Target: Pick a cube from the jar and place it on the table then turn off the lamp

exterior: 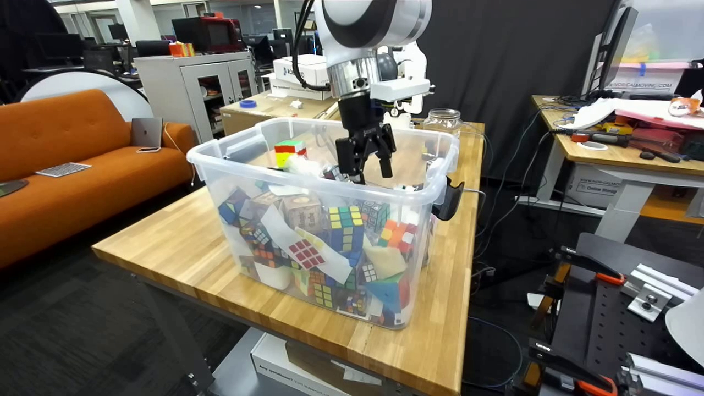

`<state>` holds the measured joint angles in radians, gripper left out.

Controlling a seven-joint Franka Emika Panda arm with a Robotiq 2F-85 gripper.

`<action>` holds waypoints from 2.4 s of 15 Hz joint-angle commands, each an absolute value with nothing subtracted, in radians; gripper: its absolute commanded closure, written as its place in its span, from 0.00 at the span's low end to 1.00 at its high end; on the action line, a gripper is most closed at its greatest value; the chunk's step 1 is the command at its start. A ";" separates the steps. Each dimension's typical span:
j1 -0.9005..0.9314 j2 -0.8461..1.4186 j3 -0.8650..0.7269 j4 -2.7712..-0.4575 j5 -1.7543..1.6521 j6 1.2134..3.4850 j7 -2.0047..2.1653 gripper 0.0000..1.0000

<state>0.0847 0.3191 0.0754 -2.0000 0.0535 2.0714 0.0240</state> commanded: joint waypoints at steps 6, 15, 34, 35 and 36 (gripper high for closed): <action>0.110 0.344 0.065 -1.990 -0.051 2.135 0.099 0.00; 0.088 0.406 0.048 -1.982 -0.033 2.189 0.072 0.00; 0.081 0.481 0.057 -1.933 -0.010 2.183 0.020 0.59; 0.084 0.479 0.057 -1.931 -0.011 2.181 0.025 0.63; 0.086 0.476 0.056 -1.932 -0.015 2.181 0.028 0.63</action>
